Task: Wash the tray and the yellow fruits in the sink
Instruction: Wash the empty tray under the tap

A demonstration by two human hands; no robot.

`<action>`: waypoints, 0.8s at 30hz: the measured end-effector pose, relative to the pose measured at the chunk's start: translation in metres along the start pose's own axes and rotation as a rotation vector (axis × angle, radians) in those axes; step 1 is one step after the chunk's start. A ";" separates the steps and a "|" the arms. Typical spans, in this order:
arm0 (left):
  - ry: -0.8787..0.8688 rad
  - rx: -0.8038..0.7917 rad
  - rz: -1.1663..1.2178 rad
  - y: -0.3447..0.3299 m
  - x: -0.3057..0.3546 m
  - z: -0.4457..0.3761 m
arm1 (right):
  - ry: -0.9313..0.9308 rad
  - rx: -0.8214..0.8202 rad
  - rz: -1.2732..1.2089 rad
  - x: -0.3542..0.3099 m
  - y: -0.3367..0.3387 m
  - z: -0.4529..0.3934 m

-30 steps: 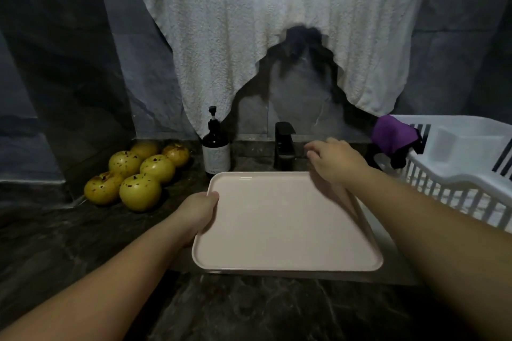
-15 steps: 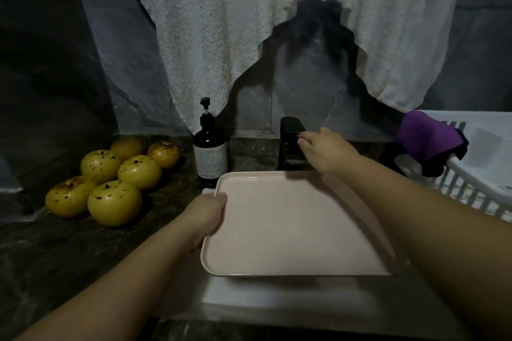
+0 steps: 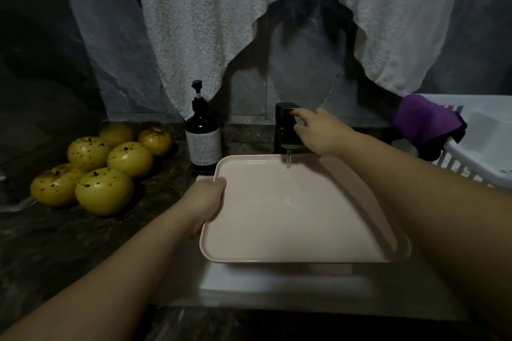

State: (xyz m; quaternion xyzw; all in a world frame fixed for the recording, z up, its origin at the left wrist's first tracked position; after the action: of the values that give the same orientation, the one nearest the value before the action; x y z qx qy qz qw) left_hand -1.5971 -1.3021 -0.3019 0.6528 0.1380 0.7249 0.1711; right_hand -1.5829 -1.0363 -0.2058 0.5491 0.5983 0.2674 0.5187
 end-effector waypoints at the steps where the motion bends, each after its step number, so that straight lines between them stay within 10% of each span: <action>1: 0.014 -0.001 0.023 0.000 -0.001 0.002 | -0.002 -0.001 -0.012 0.000 0.000 -0.001; 14: -0.062 -0.026 -0.046 -0.003 -0.007 0.006 | -0.132 0.137 -0.301 0.004 -0.008 0.010; 17: -0.065 -0.028 -0.067 -0.003 -0.010 0.004 | -0.427 0.258 -0.766 0.005 -0.030 0.039; 24: -0.082 0.000 -0.128 0.000 -0.015 0.004 | -0.875 -0.139 -1.714 -0.026 -0.066 0.062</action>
State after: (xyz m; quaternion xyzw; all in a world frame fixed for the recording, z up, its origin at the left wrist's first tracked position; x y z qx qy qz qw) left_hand -1.5922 -1.3084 -0.3153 0.6719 0.1725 0.6850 0.2227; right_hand -1.5551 -1.0924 -0.2760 -0.0550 0.5324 -0.3955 0.7463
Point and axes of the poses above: each hand's wrist, its own z-axis away from the middle knuckle, its own y-axis out of the back of the hand, x = y × z, the point moved 1 cm from there along -z, towards the middle knuckle, and after that the axes turned 6 degrees about x, right-handed, at the moved point
